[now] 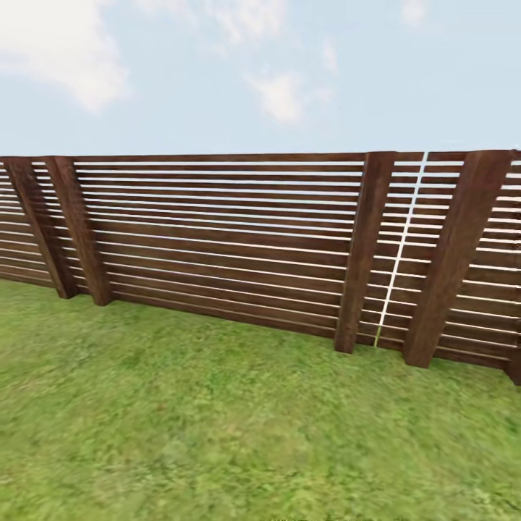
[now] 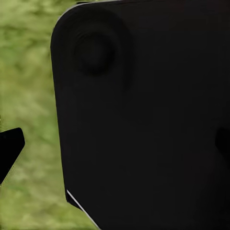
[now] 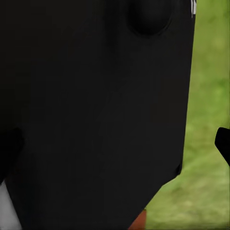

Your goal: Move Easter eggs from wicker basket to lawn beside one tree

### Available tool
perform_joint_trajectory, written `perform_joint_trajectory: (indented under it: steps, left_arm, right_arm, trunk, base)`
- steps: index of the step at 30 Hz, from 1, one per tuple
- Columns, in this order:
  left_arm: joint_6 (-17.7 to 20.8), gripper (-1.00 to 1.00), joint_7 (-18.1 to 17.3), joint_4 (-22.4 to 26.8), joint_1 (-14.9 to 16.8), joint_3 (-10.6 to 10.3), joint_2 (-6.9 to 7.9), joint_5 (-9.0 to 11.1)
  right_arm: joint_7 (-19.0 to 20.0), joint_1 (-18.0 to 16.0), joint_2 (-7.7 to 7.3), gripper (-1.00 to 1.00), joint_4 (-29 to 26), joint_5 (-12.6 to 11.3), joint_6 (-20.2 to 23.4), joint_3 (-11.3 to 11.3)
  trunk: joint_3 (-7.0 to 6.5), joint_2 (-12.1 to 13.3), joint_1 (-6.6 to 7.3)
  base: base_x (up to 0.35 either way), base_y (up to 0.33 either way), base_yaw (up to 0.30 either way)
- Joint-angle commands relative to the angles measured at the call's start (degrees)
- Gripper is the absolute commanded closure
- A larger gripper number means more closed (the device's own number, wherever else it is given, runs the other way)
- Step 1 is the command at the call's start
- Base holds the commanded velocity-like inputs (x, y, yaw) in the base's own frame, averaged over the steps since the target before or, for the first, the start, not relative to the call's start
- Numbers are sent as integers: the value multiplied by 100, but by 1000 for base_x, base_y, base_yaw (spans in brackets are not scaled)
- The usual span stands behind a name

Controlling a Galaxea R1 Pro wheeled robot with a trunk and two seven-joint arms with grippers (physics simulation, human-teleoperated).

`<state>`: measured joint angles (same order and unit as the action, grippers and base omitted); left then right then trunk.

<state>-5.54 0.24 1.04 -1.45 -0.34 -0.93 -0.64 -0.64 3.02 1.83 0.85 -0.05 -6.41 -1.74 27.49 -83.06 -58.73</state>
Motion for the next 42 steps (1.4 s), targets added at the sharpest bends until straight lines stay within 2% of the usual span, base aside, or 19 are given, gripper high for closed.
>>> perform_joint_trajectory:
  steps: [1, 8, 42]
  left_arm:
    - [-8, -100, 2, 9, -5, 1, -5, 9]
    - [-9, -100, -1, 12, -5, 0, -10, -6]
    - [-17, -100, 11, 10, -5, -36, 49, -15]
  right_arm:
    - [-7, -3, 1, -100, 9, -2, -29, -21]
    - [-8, -3, -1, -100, 7, -3, -37, -19]
    - [-6, -6, -7, -100, 3, 47, -36, 1]
  trunk:
    - [7, -2, 0]
    - [15, 38, 22]
    - [-588, 1402, 769]
  base:
    - [0, 0, -270]
    - [0, 0, -244]
    - [0, 0, -10]
